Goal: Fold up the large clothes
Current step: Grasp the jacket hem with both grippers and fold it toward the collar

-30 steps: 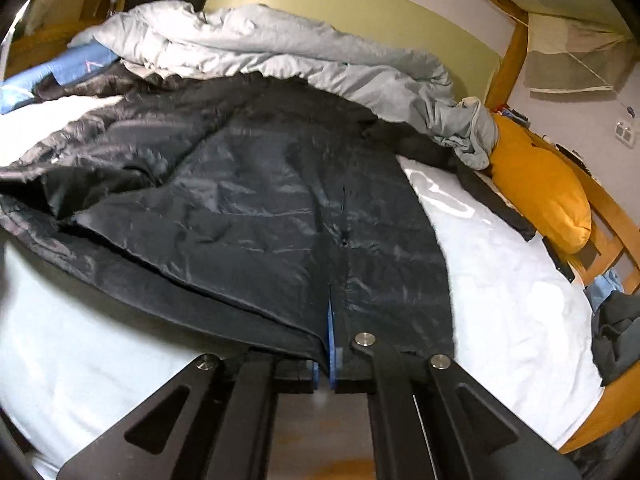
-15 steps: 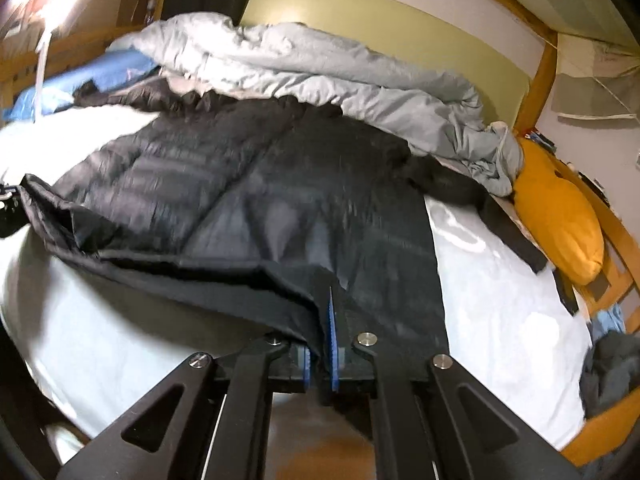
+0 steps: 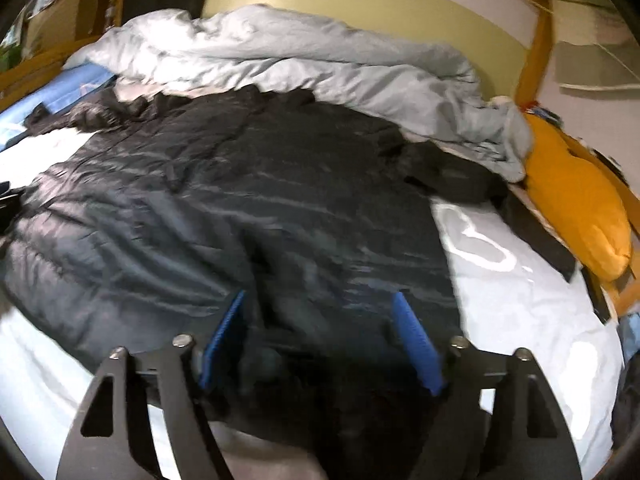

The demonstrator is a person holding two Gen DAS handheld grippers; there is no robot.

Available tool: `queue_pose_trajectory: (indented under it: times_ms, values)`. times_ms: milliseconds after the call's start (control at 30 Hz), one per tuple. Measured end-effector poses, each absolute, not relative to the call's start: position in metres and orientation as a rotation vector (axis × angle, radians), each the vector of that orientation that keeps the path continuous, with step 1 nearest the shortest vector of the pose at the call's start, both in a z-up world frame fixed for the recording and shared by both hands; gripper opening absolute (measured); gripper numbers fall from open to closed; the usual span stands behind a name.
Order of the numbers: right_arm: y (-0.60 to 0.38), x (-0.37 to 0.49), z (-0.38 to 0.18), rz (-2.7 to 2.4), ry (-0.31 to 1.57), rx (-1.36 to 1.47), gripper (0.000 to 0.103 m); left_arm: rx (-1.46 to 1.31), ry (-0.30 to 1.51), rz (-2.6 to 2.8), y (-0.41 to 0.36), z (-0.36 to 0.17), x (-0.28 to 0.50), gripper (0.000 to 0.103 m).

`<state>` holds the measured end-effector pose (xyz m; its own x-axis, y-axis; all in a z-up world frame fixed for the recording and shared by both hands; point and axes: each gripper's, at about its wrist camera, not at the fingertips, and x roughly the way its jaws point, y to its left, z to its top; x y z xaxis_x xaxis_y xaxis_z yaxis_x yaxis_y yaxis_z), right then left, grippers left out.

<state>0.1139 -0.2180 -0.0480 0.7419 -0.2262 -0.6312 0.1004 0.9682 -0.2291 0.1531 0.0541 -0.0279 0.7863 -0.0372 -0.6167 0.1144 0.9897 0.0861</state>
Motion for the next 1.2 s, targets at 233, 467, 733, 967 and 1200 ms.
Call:
queue_pose_trajectory:
  times_ms: [233,467,733,967,1200]
  values:
    - [-0.25,0.087,-0.014,-0.204,0.623,-0.082,0.097,0.11,0.567,-0.045,0.069,-0.01,0.132,0.09]
    - [-0.284,0.097,-0.024,-0.323,0.72,-0.082,0.1,0.037,0.636,0.045,0.103,-0.011,0.13,0.09]
    - [-0.341,0.084,-0.021,-0.217,0.709,0.284,0.086,-0.155,0.676,0.062,0.161,-0.007,0.128,0.09]
    - [-0.332,0.094,-0.037,-0.151,0.777,0.291,0.086,-0.388,0.792,-0.074,0.172,-0.02,0.125,0.09]
    - [-0.333,0.109,-0.063,-0.078,0.849,0.365,0.03,-0.277,0.935,-0.089,0.141,-0.056,0.152,0.022]
